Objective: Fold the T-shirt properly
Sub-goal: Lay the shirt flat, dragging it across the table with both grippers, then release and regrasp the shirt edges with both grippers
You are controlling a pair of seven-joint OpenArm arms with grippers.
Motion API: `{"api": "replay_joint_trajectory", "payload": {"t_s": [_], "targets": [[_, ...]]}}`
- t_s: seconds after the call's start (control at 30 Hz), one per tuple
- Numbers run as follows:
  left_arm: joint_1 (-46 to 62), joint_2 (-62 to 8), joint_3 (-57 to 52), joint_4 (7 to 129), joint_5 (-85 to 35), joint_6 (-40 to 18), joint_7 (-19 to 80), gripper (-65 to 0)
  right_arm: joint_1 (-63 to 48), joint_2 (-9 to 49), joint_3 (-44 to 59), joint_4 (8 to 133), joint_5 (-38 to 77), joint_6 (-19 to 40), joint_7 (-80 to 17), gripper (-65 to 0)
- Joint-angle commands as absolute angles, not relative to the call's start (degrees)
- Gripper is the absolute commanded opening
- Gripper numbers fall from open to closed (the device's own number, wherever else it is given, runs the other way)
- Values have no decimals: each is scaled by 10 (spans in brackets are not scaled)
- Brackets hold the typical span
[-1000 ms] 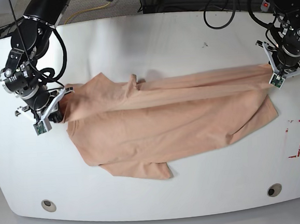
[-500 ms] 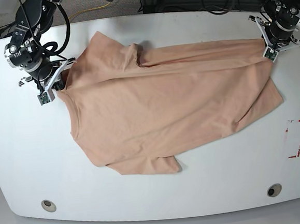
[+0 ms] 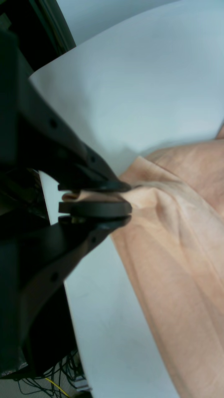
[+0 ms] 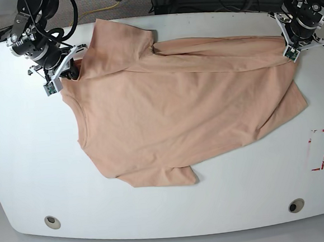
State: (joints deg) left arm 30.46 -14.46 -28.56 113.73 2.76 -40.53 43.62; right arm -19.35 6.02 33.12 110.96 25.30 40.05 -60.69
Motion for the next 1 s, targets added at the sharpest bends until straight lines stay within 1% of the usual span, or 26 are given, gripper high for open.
{"api": "replay_joint_trajectory", "payload": {"t_s": [0.0, 0.03, 0.07, 0.17, 0.2, 0.23, 0.3, 0.37, 0.4, 0.47, 0.5, 0.53, 0.7, 0.77, 0.87, 0.97], "targets": [[305, -150, -286, 1147, 27, -400, 428, -637, -196, 68, 354, 1120, 262, 400, -596, -650], [305, -150, -286, 1147, 27, -400, 428, -633, -197, 68, 357, 1120, 262, 400, -596, -650], [305, -150, -286, 1147, 27, -400, 428, -606, -197, 69, 360, 1119, 262, 400, -596, -650], [305, -150, -285, 1147, 24, -400, 428, -494, -199, 74, 361, 1119, 262, 400, -596, -650], [305, -150, -285, 1147, 19, -400, 428, -449, -200, 78, 360, 1119, 262, 400, -596, -618], [305, -151, -285, 1147, 8, -400, 429, -408, -200, 77, 360, 1119, 262, 400, -596, -571], [305, -151, -287, 1147, -7, -400, 429, -357, -201, 75, 362, 1120, 263, 400, -596, -484], [305, -153, -289, 1146, -22, -400, 429, -293, -202, 74, 362, 1120, 263, 400, -596, -339], [306, -153, -289, 1146, -26, -400, 429, -272, -204, 74, 363, 1120, 267, 400, -596, -279], [306, -153, -292, 1149, -34, -400, 429, -264, -216, 73, 363, 1122, 270, 400, -596, -189], [309, -154, -301, 1149, -45, -400, 429, -265, -220, 73, 363, 1122, 283, 400, -596, -170], [313, -154, -310, 1149, -58, -400, 429, -265, -224, 73, 363, 1122, 298, 400, -596, -168], [322, -168, -391, 1145, -177, -400, 429, -265, -254, 73, 399, 1118, 425, 400, -596, -208], [322, -169, -417, 1144, -215, -400, 429, -265, -269, 73, 410, 1118, 474, 400, -596, -214], [322, -173, -444, 1137, -250, -400, 429, -265, -293, 74, 415, 1118, 518, 400, -596, -212], [319, -173, -457, 1123, -262, -400, 429, -265, -310, 72, 413, 1118, 522, 400, -596, -212]]}}
